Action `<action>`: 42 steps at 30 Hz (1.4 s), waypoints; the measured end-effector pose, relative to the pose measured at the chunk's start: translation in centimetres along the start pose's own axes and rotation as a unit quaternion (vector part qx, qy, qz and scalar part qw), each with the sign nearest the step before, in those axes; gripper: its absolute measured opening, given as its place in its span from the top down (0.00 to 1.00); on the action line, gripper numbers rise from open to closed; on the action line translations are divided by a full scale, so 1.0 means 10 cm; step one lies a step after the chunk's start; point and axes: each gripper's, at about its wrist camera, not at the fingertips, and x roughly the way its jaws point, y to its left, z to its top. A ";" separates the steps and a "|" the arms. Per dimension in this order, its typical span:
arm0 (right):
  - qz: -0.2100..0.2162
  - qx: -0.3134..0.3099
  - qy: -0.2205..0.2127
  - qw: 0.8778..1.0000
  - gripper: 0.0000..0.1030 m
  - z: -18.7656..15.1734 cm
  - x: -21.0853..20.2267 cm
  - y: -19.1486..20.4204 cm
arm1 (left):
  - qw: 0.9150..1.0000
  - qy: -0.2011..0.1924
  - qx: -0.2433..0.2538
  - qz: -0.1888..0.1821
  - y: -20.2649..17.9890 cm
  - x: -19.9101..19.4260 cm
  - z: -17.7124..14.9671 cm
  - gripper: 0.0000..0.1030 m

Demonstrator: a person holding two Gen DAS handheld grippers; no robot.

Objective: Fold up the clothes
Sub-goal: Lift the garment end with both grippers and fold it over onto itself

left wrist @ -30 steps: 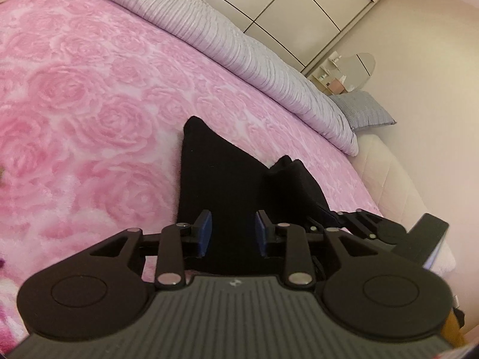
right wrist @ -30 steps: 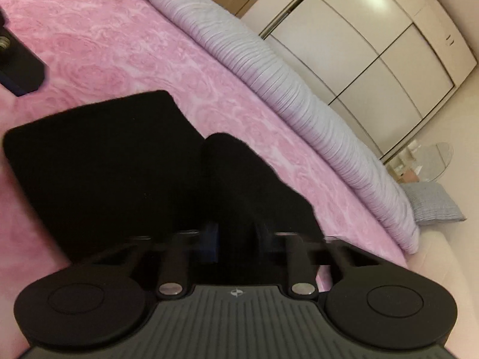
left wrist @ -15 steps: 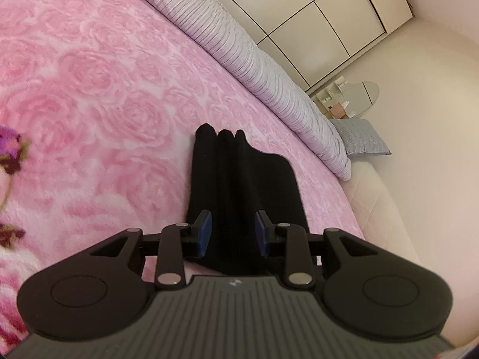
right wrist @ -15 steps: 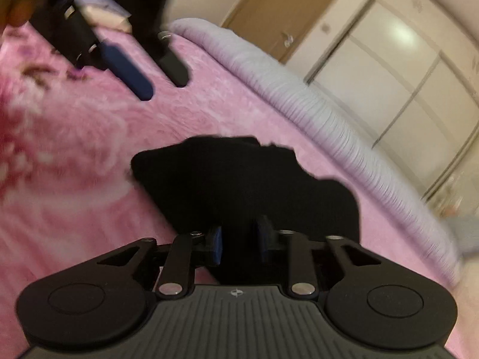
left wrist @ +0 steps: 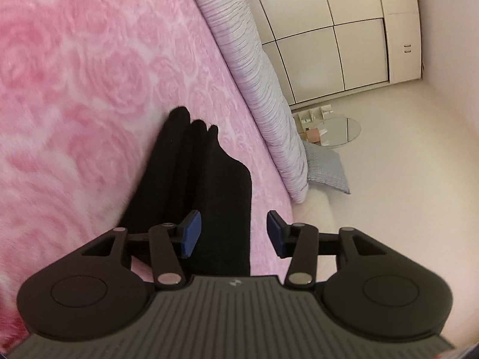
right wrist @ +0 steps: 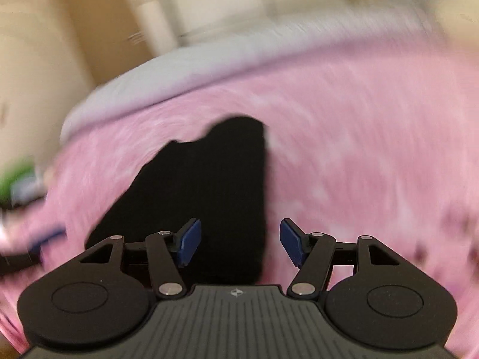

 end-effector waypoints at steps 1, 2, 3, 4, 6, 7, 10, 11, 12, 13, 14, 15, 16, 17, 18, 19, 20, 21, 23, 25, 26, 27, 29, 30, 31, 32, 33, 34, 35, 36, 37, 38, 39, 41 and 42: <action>0.013 0.042 0.010 0.999 0.40 0.03 0.04 -0.12 | 1.000 0.007 0.001 0.009 0.02 0.05 0.01 0.57; 0.023 0.065 0.013 0.998 0.40 0.03 0.07 -0.17 | 1.000 0.015 0.002 0.020 0.04 0.11 0.02 0.57; 0.033 0.088 0.017 0.995 0.40 0.04 0.11 -0.23 | 0.999 0.023 0.005 0.037 0.06 0.17 0.03 0.57; 0.041 0.106 0.019 0.993 0.40 0.05 0.14 -0.27 | 0.998 0.032 0.009 0.053 0.09 0.23 0.04 0.57; 0.046 0.117 0.019 0.992 0.40 0.08 0.17 -0.30 | 0.996 0.045 0.018 0.076 0.13 0.33 0.06 0.57; 0.048 0.123 0.021 0.991 0.40 0.10 0.19 -0.32 | 0.995 0.053 0.020 0.080 0.15 0.38 0.07 0.57; 0.059 0.157 0.028 0.985 0.39 0.10 0.24 -0.39 | 0.994 0.073 0.018 0.080 0.19 0.52 0.10 0.55; 0.063 0.170 0.031 0.983 0.39 0.10 0.28 -0.42 | 0.993 0.078 0.020 0.082 0.19 0.58 0.12 0.55; 0.068 0.181 0.034 0.981 0.39 0.11 0.30 -0.45 | 0.993 0.083 0.023 0.085 0.19 0.64 0.13 0.55; 0.072 0.192 0.037 0.978 0.39 0.11 0.33 -0.48 | 0.992 0.087 0.026 0.087 0.19 0.70 0.15 0.55; 0.077 0.203 0.040 0.975 0.39 0.12 0.37 -0.51 | 0.991 0.092 0.028 0.089 0.19 0.76 0.17 0.55; 0.080 0.211 0.043 0.973 0.39 0.13 0.41 -0.53 | 0.991 0.096 0.030 0.089 0.19 0.81 0.19 0.54; 0.083 0.219 0.046 0.971 0.38 0.14 0.45 -0.56 | 0.990 0.100 0.032 0.091 0.19 0.86 0.21 0.54; 0.086 0.227 0.049 0.969 0.38 0.15 0.49 -0.58 | 0.990 0.101 0.035 0.092 0.18 0.89 0.22 0.54; 0.086 0.236 0.052 0.967 0.37 0.15 0.53 -0.60 | 0.990 0.101 0.040 0.089 0.17 0.90 0.24 0.53; 0.088 0.247 0.055 0.963 0.35 0.15 0.57 -0.62 | 0.990 0.100 0.046 0.086 0.16 0.91 0.25 0.58; 0.091 0.258 0.059 0.960 0.35 0.14 0.61 -0.64 | 0.990 0.100 0.054 0.081 0.14 0.91 0.26 0.84; 0.096 0.268 0.063 0.957 0.35 0.14 0.64 -0.65 | 0.990 0.098 0.067 0.071 0.12 0.91 0.27 0.86; 0.114 0.274 0.067 0.952 0.43 0.14 0.69 -0.61 | 0.987 0.081 0.121 0.062 -0.03 0.84 0.24 0.87; 0.097 0.218 0.061 0.969 0.44 0.19 0.66 -0.43 | 0.983 0.063 0.166 0.053 -0.16 0.71 0.19 0.88; 0.089 0.186 0.057 0.977 0.45 0.21 0.65 -0.33 | 0.980 0.055 0.185 0.048 -0.21 0.64 0.16 0.88; 0.085 0.160 0.053 0.982 0.46 0.22 0.63 -0.24 | 0.977 0.046 0.204 0.042 -0.26 0.57 0.13 0.88; 0.074 0.107 0.046 0.990 0.46 0.22 0.60 -0.07 | 0.972 0.035 0.230 0.039 -0.31 0.46 0.08 0.88; 0.064 0.080 0.045 0.994 0.46 0.21 0.60 0.01 | 0.973 0.040 0.222 0.051 -0.20 0.48 0.09 0.88; 0.052 0.056 0.046 0.996 0.46 0.20 0.60 0.09 | 0.974 0.046 0.214 0.063 -0.10 0.49 0.09 0.88; 0.041 0.034 0.046 0.997 0.46 0.19 0.60 0.16 | 0.975 0.050 0.206 0.074 0.01 0.51 0.09 0.87; 0.033 0.015 0.047 0.998 0.46 0.17 0.60 0.23 | 0.975 0.052 0.197 0.085 0.14 0.54 0.11 0.87; 0.025 -0.005 0.048 0.999 0.46 0.16 0.60 0.30 | 0.977 0.053 0.187 0.087 0.24 0.55 0.13 0.87; 0.014 -0.022 0.048 0.999 0.46 0.15 0.59 0.38 | 0.980 0.052 0.178 0.079 0.29 0.53 0.15 0.87; 0.002 -0.035 0.048 0.998 0.46 0.13 0.58 0.46 | 0.980 0.049 0.177 0.077 0.30 0.51 0.16 0.87; -0.010 -0.049 0.047 0.998 0.46 0.12 0.57 0.53 | 0.978 0.045 0.185 0.081 0.28 0.51 0.16 0.87; -0.024 -0.063 0.045 0.997 0.46 0.10 0.57 0.61 | 0.976 0.043 0.195 0.089 0.26 0.52 0.16 0.87; -0.040 -0.079 0.042 0.995 0.46 0.07 0.58 0.67 | 0.973 0.040 0.204 0.096 0.24 0.53 0.16 0.87; -0.065 -0.105 0.034 0.992 0.44 0.00 0.61 0.77 | 0.969 0.035 0.221 0.107 0.19 0.57 0.17 0.86; -0.075 -0.114 0.028 0.990 0.44 -0.03 0.63 0.81 | 0.968 0.032 0.224 0.112 0.17 0.59 0.19 0.86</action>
